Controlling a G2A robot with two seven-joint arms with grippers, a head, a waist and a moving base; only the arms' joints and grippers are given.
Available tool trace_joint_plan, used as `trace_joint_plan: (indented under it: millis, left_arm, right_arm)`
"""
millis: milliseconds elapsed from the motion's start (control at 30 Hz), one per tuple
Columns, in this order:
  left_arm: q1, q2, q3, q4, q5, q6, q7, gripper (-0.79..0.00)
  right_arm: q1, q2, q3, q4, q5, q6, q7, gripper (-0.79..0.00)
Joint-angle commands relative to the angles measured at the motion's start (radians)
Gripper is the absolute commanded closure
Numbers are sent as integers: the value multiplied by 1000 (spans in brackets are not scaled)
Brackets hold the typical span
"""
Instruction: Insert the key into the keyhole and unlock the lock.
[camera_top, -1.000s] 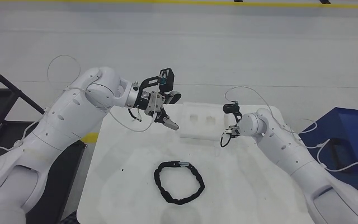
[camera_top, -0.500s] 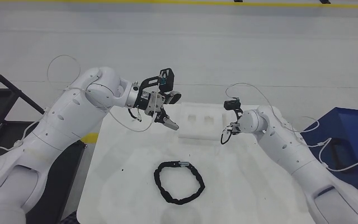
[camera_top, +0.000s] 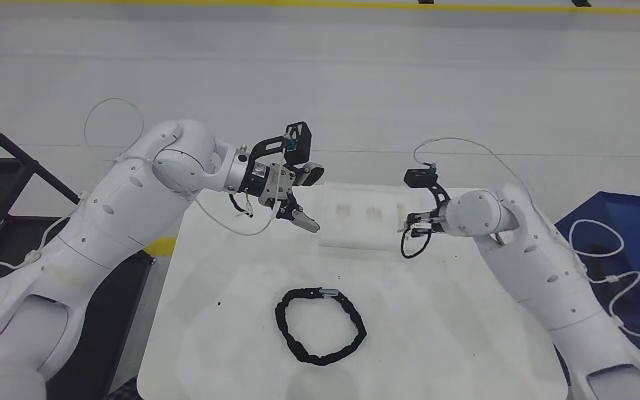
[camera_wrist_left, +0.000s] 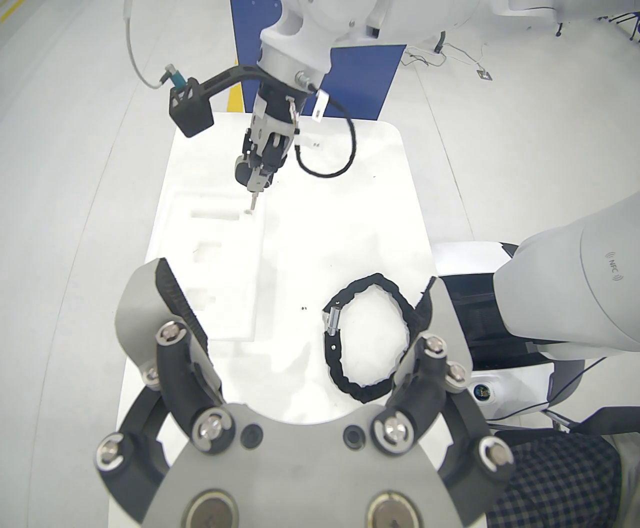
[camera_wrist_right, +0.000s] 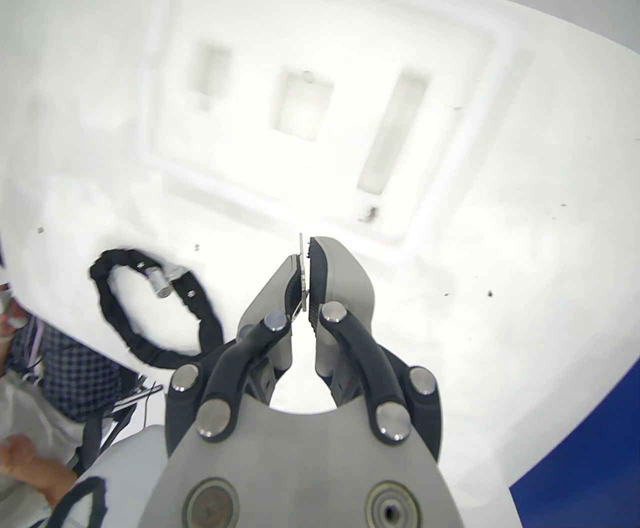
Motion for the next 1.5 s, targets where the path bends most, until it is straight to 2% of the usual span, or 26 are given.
trace_joint_plan:
  millis: [0, 133, 233, 333, 600, 1167, 1300, 1467]
  left_arm:
    - [0, 0, 0, 0, 0, 0, 0, -785]
    - [0, 0, 0, 0, 0, 0, 0, -785]
    - [0, 0, 0, 0, 0, 0, 0, -785]
    - [0, 0, 0, 0, 0, 0, 0, -785]
    - [0, 0, 0, 0, 0, 0, 0, -785]
    - [4, 0, 0, -1, 2, 6, 4, -785]
    - [44, 5, -18, -23, 95, 54, 51, -785]
    - [131, 18, -35, 8, 150, -23, 130, -785]
  right_arm:
    - [-38, 14, 68, -46, 69, -27, 7, 0]
    - [-134, 40, 200, -129, 213, -121, 6, 0]
    - [-197, 53, 292, -141, 417, -249, 54, 0]
    - [-247, 68, 370, -160, 504, -314, 84, 0]
    - [-343, 90, 486, -199, 586, -303, 46, 0]
    - [-351, 93, 496, -200, 601, -302, 41, 0]
    - [-351, 93, 496, -200, 601, -302, 41, 0]
    - [-351, 93, 496, -200, 601, -302, 41, 0]
